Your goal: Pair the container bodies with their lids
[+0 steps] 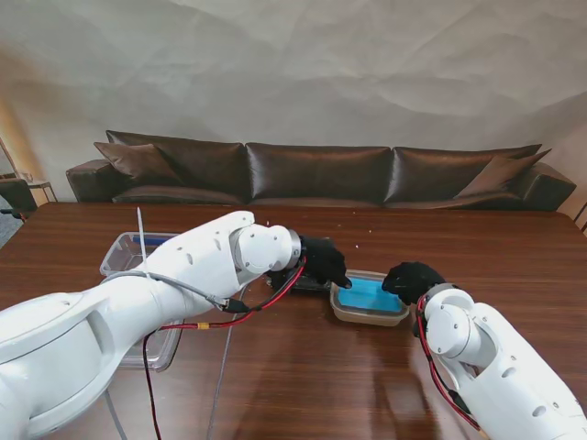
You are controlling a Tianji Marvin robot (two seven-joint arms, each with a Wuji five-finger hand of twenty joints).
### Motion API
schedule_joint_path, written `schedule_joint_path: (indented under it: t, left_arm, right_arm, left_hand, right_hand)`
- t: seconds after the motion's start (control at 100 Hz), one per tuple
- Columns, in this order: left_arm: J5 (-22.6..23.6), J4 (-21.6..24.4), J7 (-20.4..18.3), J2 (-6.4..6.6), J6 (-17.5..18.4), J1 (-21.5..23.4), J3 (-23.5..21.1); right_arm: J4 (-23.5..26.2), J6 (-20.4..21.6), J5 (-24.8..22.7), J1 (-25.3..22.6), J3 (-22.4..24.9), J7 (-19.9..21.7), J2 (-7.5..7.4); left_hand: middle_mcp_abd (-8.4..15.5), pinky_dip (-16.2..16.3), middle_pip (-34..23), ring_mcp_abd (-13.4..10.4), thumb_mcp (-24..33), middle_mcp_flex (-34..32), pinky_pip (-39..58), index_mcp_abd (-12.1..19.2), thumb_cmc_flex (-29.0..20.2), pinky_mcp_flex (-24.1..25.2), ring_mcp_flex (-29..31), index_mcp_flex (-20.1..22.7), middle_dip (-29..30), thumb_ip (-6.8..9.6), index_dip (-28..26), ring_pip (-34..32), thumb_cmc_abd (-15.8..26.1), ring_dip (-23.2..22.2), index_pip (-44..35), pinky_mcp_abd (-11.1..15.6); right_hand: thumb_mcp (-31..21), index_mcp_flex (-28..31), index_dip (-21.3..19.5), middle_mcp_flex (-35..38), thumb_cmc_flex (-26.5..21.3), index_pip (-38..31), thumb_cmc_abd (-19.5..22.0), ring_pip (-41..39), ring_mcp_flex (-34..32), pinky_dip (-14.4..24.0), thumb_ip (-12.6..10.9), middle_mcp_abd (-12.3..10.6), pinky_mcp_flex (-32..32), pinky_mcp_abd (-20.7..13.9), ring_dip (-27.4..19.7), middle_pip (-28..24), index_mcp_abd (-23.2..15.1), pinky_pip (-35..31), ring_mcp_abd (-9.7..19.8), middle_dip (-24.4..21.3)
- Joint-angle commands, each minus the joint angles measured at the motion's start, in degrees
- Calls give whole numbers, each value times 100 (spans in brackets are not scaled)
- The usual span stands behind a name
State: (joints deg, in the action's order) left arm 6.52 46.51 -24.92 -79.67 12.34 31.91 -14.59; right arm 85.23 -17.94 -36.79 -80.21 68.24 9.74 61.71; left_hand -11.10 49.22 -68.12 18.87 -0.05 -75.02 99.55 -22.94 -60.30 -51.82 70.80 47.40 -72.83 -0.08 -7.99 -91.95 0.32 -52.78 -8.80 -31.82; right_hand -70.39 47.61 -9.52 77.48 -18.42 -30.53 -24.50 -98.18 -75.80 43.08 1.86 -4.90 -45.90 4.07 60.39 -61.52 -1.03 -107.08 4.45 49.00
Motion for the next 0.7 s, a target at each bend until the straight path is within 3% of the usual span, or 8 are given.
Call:
schedule_joint_path:
  t: [0.0, 0.37, 0.69]
  left_arm:
    - [43, 29, -149, -3, -16, -45, 25]
    - [215, 125, -142, 23, -81, -11, 156]
    - [363, 15, -64, -46, -61, 35, 266]
  right_arm:
    - [55, -5, 2, -51, -5, 100, 9]
    - [104, -20, 50, -85, -8, 86, 17]
    - [117, -16, 60, -107, -9, 71, 19]
  left_hand:
    - [127, -60, -200, -192, -3, -232, 782, -162, 35, -191, 174, 61, 44, -44, 44, -533, 185, 33, 47, 127]
    - [181, -114, -152, -254, 4, -212, 798, -234, 34, -149, 174, -201, 67, -37, 138, -536, 211, 50, 239, 233]
    - [167, -109, -26, -240, 1, -214, 742, -243, 13, -38, 173, -253, 13, -40, 246, -478, 220, 63, 424, 261]
  right_hand:
    - [56, 73, 74, 549, 274, -38, -46, -433, 8, -74, -53, 500, -2294, -116, 42, -102, -114, -1174, 799, 30]
    - [53, 26, 76, 548, 279, -33, -26, -432, 8, -72, -56, 502, -2294, -110, 46, -99, -17, -1176, 805, 24]
    - [55, 6, 67, 549, 280, -46, -25, -433, 8, -71, -57, 506, -2293, -101, 45, -95, -43, -1175, 788, 20]
